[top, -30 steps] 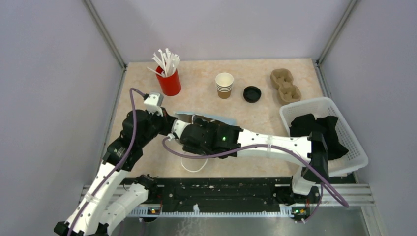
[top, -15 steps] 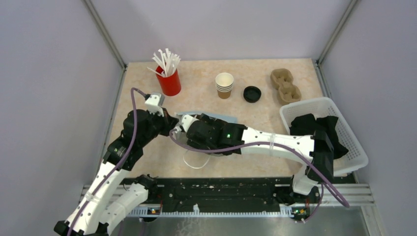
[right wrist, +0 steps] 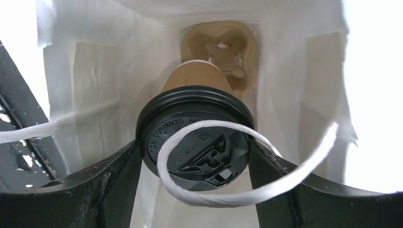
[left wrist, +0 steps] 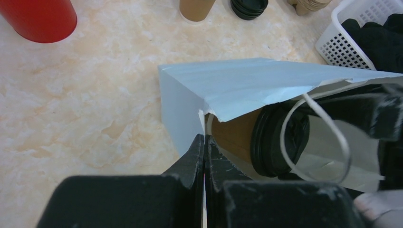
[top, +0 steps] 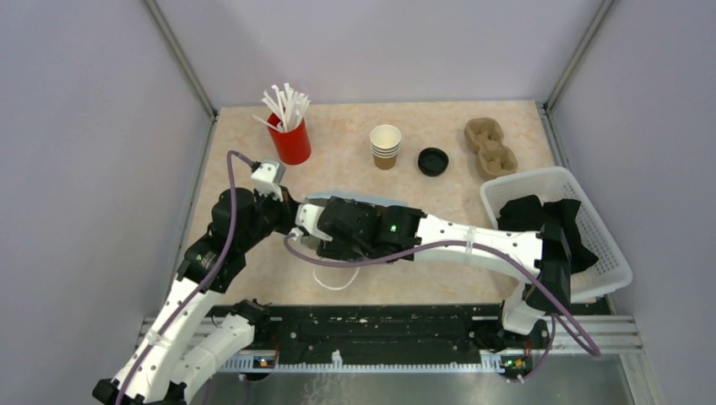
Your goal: Pack the takeout coffee
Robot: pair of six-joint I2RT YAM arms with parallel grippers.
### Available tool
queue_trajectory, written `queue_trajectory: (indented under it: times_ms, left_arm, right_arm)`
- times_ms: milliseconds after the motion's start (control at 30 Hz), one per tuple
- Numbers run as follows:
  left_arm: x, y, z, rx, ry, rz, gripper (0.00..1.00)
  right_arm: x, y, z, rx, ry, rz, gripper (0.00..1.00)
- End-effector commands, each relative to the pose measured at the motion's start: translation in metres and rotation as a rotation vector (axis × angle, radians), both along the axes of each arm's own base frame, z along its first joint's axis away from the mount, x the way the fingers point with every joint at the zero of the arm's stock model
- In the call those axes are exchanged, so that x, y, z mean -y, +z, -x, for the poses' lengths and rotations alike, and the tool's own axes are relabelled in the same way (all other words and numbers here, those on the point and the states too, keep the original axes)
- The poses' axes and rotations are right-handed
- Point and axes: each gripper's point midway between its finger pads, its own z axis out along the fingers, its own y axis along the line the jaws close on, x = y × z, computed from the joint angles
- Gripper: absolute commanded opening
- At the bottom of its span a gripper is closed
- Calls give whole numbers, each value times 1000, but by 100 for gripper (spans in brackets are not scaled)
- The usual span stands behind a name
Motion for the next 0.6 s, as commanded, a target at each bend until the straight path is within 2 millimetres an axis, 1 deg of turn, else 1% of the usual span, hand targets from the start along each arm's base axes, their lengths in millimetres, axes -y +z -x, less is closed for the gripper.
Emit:
queue_trajectory:
  times_ms: [0, 67, 200, 267, 400, 567]
  left_arm:
    - [1, 6, -1, 20, -15, -13, 0]
    - [0, 6, -1, 13, -11, -20, 0]
    - [-2, 0, -1, 6, -4, -34, 0]
    - [-4, -1, -1, 5, 2, -38, 0]
    - [-9, -2, 3, 8, 19, -48, 0]
    - [-8, -6, 9, -11, -8, -54, 0]
  right_arm:
    - [-7, 5, -4, 48, 101, -30, 51]
    - [-6, 4, -11, 80, 101, -15, 51]
    - [5, -6, -24, 101, 82, 43, 50]
    - [10, -7, -28, 112, 72, 53, 50]
    - [22, -6, -30, 115, 58, 62, 50]
    - [37, -5, -30, 130, 37, 81, 50]
